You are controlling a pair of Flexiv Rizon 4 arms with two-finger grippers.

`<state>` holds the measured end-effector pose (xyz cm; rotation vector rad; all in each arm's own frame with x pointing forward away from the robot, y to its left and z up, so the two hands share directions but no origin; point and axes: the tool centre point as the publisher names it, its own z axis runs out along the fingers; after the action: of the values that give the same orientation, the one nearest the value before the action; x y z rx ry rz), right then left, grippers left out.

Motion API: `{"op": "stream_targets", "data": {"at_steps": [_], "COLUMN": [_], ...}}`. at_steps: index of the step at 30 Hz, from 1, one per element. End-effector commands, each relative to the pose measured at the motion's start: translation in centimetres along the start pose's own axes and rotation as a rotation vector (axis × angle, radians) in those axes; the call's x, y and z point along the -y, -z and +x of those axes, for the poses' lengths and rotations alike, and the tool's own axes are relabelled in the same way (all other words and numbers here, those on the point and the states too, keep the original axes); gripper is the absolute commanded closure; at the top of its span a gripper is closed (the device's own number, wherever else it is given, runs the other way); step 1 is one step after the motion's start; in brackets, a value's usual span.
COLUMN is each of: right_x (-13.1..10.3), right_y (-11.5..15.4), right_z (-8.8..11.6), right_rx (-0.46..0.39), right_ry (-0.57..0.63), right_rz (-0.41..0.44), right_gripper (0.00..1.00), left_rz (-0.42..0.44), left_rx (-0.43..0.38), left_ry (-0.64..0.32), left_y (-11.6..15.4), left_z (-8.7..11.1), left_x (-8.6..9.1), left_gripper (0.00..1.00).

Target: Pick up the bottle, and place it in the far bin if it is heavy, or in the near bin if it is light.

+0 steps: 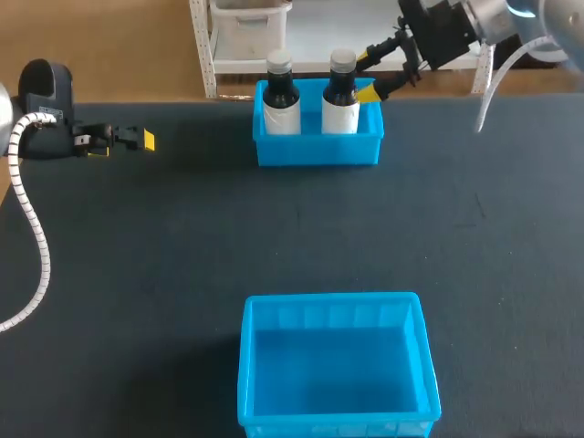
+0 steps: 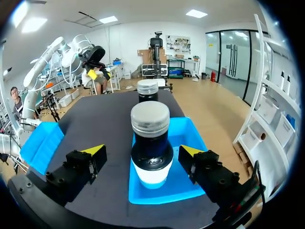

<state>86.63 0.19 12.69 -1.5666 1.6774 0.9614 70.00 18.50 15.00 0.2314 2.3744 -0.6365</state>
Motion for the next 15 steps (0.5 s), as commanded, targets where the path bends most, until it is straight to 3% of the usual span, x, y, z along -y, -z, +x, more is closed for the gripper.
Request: {"op": "stream_targets", "data": {"at_steps": [1,15], "right_x": [0.27,-0.15], "right_y": [0.88,1.29], "right_z": [0.2,0.33], "right_rx": [0.003,0.024], "right_ry": [-0.003,-0.016], "right_rz": [-0.111,-0.075], "right_gripper": [0.0,0.0], "left_rz": [0.0,0.0], "left_rx": [0.0,0.0], "left_ry": [0.0,0.0], "left_y": [0.0,0.0], "left_z": [0.0,0.0], "left_x": [0.0,0.0], "left_gripper": [0.0,0.0]}}
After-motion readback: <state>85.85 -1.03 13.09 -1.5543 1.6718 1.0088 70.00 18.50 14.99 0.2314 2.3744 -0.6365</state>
